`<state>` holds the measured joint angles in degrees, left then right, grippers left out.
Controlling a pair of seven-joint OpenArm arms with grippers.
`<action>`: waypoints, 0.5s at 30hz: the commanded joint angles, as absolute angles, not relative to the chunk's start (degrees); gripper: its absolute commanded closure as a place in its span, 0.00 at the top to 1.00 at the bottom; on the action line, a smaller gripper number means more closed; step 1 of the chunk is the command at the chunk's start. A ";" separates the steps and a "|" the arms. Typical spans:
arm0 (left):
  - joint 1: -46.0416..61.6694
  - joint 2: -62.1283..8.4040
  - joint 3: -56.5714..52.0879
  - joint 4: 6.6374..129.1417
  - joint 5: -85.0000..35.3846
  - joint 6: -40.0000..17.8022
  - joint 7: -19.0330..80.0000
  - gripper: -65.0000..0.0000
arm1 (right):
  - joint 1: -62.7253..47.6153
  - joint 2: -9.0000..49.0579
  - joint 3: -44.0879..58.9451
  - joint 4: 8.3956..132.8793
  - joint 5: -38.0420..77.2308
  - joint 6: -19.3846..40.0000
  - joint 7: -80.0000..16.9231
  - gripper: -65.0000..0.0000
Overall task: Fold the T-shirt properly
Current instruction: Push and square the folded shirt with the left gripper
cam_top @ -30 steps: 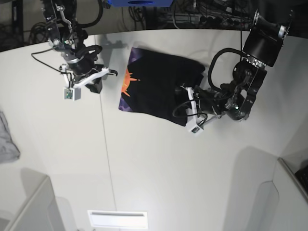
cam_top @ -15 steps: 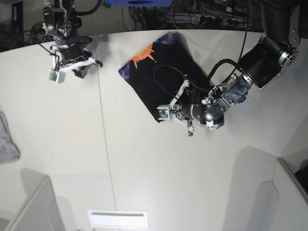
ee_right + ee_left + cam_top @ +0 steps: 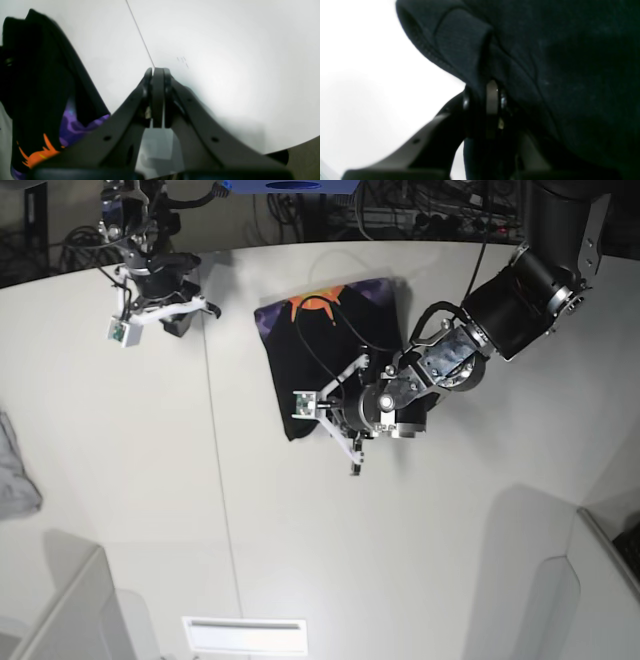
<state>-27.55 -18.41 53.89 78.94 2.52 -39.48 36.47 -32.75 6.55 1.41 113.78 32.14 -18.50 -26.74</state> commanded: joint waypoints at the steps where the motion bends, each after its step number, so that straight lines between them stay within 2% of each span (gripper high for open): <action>1: -28.18 -18.42 53.93 79.25 1.98 -40.00 33.71 0.00 | -32.84 6.64 1.63 114.59 32.22 -18.33 -25.54 0.00; 10: -29.67 -18.68 62.20 78.81 2.24 -40.00 24.13 0.00 | -32.84 6.55 1.45 114.42 32.22 -18.33 -25.54 0.00; 15: -31.60 -17.89 64.22 74.07 2.24 -40.00 21.76 0.00 | -32.92 6.55 1.45 114.42 32.22 -18.33 -25.54 0.00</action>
